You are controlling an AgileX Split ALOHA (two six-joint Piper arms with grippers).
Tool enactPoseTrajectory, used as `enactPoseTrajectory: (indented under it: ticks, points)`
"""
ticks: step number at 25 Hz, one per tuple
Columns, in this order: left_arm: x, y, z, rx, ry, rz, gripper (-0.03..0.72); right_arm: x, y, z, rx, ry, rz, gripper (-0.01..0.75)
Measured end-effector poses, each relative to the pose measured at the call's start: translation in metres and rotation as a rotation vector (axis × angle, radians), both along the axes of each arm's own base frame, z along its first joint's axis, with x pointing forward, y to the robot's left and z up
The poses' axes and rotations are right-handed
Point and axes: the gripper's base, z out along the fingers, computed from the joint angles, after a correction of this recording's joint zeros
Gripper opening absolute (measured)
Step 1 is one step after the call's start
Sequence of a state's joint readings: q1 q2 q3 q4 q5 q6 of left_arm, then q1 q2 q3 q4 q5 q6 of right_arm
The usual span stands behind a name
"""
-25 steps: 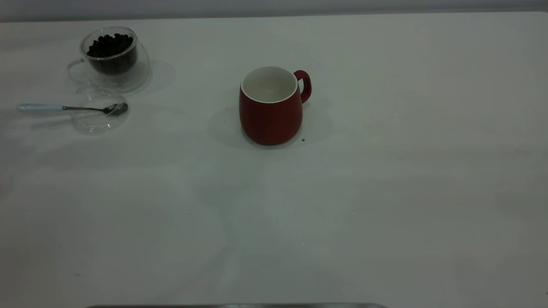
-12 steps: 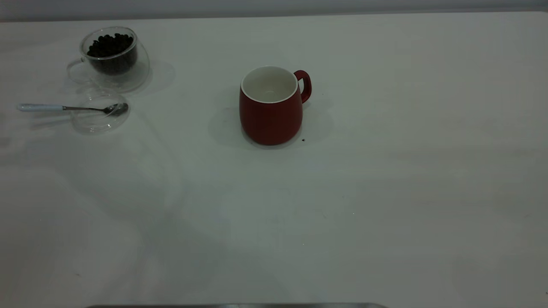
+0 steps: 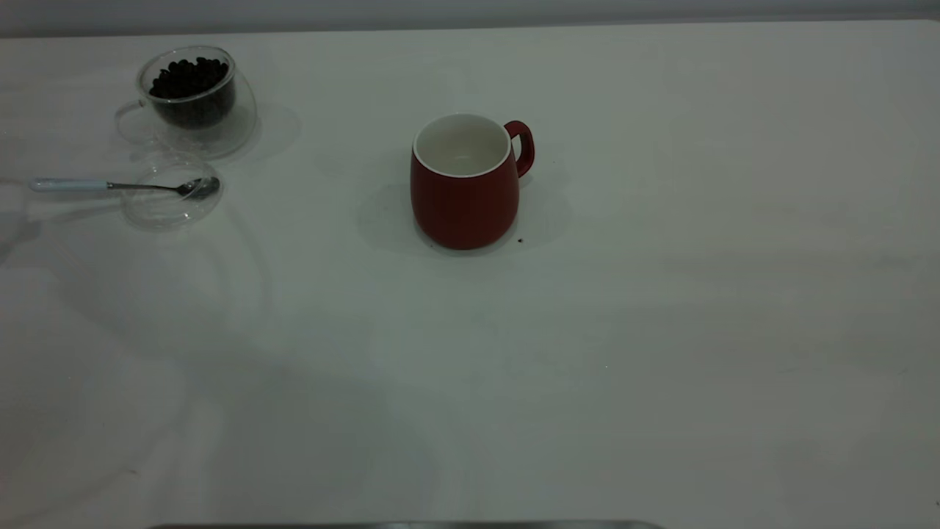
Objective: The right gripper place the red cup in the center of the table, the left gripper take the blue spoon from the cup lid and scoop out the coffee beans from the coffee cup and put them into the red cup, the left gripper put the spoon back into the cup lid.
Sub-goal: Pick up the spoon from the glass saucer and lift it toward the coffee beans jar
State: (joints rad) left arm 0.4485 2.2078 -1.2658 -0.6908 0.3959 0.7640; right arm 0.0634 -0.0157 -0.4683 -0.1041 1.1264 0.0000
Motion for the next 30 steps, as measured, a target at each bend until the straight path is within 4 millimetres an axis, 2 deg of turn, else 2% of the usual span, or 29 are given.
enactPoseTrajectory:
  ticks: [7,11,18,30]
  points:
    - [0.005,0.003,-0.001,0.020,-0.045,0.064,0.561,0.000,0.000,0.000,0.000,0.000,0.000,0.457]
    - [0.005,-0.001,-0.003,0.006,-0.036,0.042,0.561,0.000,0.000,0.000,0.000,0.000,0.000,0.457]
    - [0.002,-0.009,-0.023,-0.036,0.022,-0.026,0.587,0.000,0.000,0.000,0.000,0.000,0.000,0.457]
    - [0.015,-0.018,-0.044,-0.117,0.035,-0.087,0.587,0.000,0.000,0.000,0.000,0.000,0.000,0.457]
